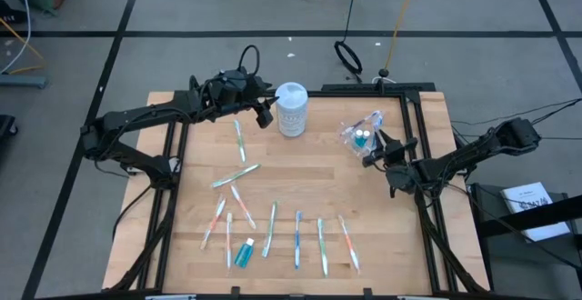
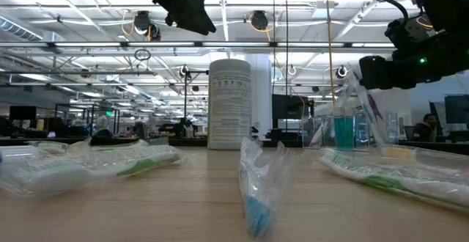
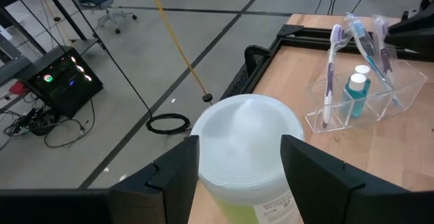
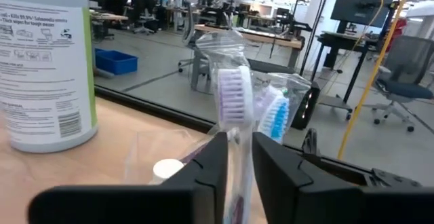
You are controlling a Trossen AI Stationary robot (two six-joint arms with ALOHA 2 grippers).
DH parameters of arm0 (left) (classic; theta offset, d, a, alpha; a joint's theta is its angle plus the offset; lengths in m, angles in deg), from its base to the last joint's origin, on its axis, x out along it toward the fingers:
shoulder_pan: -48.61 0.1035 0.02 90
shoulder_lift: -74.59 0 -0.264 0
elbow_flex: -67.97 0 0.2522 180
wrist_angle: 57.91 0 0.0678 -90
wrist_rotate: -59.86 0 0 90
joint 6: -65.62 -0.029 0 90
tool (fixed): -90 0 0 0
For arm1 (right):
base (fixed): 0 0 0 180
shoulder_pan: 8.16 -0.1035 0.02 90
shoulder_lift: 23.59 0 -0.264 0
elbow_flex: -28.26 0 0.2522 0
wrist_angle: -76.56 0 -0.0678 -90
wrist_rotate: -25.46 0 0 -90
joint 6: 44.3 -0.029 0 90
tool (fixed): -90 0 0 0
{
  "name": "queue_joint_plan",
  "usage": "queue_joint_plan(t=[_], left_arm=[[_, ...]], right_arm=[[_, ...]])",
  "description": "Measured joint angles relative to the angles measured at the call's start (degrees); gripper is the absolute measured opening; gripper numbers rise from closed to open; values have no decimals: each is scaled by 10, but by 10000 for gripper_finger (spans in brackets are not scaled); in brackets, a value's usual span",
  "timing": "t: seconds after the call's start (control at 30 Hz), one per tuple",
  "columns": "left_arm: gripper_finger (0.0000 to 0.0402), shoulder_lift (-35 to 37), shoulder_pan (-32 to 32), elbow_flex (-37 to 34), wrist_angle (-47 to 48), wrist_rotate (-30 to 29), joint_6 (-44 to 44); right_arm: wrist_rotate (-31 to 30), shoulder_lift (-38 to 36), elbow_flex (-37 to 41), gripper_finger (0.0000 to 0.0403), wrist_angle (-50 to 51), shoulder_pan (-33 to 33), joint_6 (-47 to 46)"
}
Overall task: Pick & Place toothbrushing station
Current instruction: Put the purple toothbrush into the transparent organizer
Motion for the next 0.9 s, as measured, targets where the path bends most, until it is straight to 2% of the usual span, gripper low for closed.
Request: queue_joint_plan(t=[0.17,0.33,0.57,0.7,0.9], left_arm=[[214,0,0,0,2,0,0],[214,0,-1,0,16,0,3],[214,0,-11,0,62,0,17],[214,0,-17,0,89,0,66],[214,0,-12,0,182,-4,142]], right_arm=[[5,0,0,99,0,0,0],[17,0,0,107,-6,0,5],[16,-2,0,96,-106,0,144],[15,-2,0,95,-129,0,216],[15,-2,0,119,-133,0,244]])
